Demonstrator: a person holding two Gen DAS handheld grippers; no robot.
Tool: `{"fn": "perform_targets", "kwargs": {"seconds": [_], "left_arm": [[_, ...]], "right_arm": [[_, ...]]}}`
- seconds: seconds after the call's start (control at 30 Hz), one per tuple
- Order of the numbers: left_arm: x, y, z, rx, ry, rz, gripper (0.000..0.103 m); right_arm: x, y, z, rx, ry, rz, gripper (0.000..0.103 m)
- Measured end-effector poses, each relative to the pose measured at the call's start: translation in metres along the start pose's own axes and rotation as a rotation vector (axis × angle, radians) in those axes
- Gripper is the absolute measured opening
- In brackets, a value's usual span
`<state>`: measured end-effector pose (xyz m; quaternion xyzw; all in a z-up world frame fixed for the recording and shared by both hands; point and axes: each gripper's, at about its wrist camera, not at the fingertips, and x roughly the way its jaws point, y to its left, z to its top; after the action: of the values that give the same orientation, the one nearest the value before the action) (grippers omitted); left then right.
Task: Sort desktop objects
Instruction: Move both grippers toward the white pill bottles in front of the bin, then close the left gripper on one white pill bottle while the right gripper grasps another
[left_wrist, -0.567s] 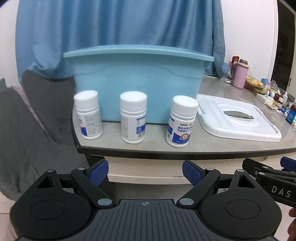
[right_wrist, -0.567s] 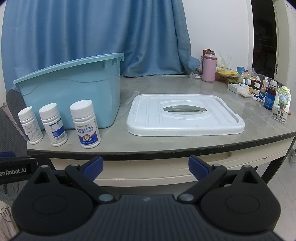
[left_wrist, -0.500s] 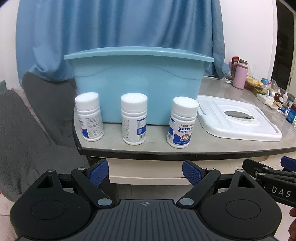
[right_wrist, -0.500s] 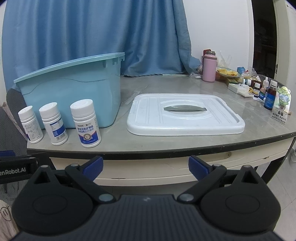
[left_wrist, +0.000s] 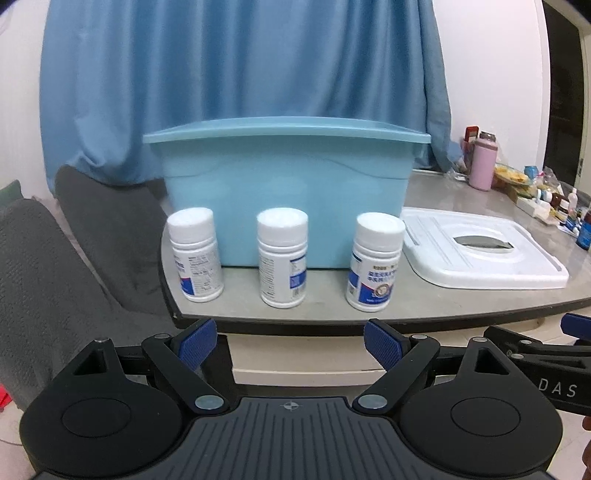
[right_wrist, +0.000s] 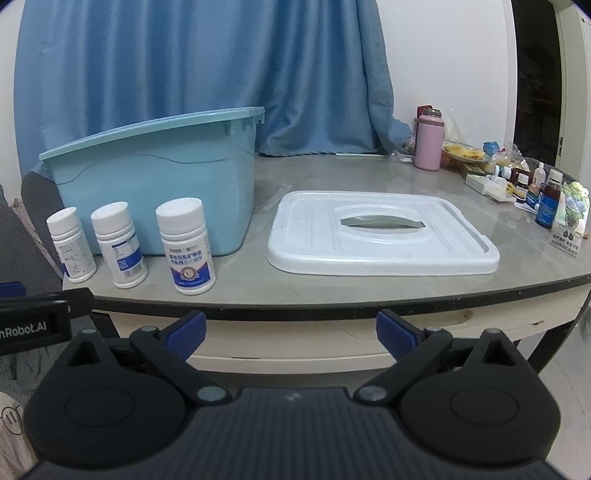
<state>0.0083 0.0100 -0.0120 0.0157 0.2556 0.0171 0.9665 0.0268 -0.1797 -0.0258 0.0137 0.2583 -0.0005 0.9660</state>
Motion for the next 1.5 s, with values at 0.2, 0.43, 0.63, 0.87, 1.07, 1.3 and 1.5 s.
{"fn": "perform_targets", "kwargs": {"seconds": [0.2, 0.43, 0.63, 0.87, 1.07, 1.3, 1.5], "left_arm": [[0.002, 0.013, 0.003, -0.025, -0.006, 0.020, 0.089], [0.010, 0.031, 0.009, -0.053, -0.006, 0.046, 0.089], [0.016, 0.046, 0.012, -0.076, -0.004, 0.067, 0.089], [0.026, 0.064, 0.014, -0.099, -0.003, 0.090, 0.089], [0.038, 0.076, 0.018, -0.107, -0.001, 0.092, 0.089], [0.060, 0.082, 0.023, -0.105, 0.002, 0.083, 0.089], [0.078, 0.087, 0.027, -0.106, 0.011, 0.078, 0.088]], "right_arm": [[0.002, 0.010, 0.001, -0.020, -0.010, 0.029, 0.099], [0.013, 0.029, 0.011, -0.033, -0.023, 0.058, 0.099], [0.020, 0.044, 0.014, -0.048, -0.024, 0.074, 0.099], [0.030, 0.055, 0.017, -0.053, -0.018, 0.074, 0.099], [0.044, 0.064, 0.021, -0.054, -0.017, 0.064, 0.099], [0.060, 0.070, 0.024, -0.051, -0.011, 0.050, 0.099], [0.074, 0.075, 0.027, -0.043, -0.008, 0.035, 0.099]]}}
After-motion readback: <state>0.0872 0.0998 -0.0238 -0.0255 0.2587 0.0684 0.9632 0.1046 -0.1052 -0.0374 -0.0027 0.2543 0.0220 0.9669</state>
